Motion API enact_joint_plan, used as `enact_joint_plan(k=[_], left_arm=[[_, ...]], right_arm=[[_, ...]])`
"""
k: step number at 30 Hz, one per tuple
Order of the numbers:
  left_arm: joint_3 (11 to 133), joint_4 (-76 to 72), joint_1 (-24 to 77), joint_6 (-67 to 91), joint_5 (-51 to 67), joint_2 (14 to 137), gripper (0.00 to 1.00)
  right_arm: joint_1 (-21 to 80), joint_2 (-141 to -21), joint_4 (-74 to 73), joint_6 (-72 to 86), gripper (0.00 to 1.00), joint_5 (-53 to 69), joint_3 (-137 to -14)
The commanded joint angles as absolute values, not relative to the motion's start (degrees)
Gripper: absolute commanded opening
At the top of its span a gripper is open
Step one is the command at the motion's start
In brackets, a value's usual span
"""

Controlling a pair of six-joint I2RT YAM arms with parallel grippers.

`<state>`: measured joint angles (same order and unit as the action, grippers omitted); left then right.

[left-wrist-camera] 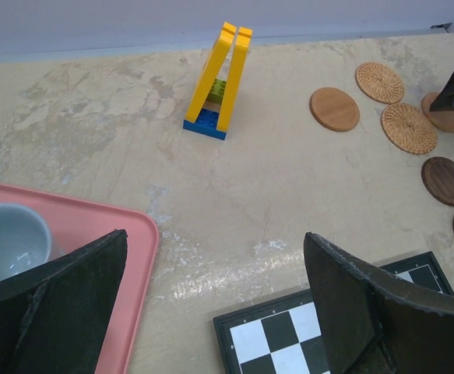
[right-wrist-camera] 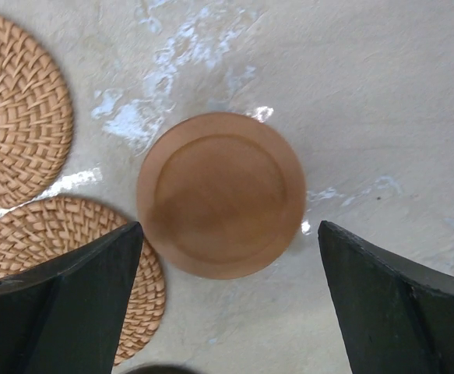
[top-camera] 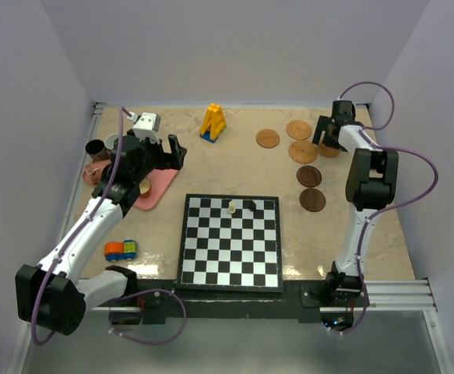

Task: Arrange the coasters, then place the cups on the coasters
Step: Move the coaster to the center of the board.

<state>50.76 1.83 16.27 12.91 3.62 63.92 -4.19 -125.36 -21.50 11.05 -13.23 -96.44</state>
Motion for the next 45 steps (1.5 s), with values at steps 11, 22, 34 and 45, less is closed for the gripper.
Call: enact_joint_plan(k=[11, 22, 34, 45], left_arm=[[51.4, -0.1, 16.7, 12.9, 3.6, 64.7, 1.00], [51.4, -0.1, 16.7, 12.9, 4.0, 65.0, 1.00], [51.3, -0.3, 16.7, 13.8, 5.5, 64.2, 1.00], [51.0, -0.6, 20.7, 14.2, 5.9, 63.8, 1.00]], right_arm=[[-6.9, -128.9, -24.2, 8.8, 0.98, -4.9, -102.0], [-6.9, -130.3, -24.7, 11.3, 0.99, -3.5, -104.9], [-11.1, -120.6, -23.2, 17.1, 0.95, -18.2, -86.1], [-12.7, -104.3, -23.4, 19.5, 0.94, -22.6, -71.1]])
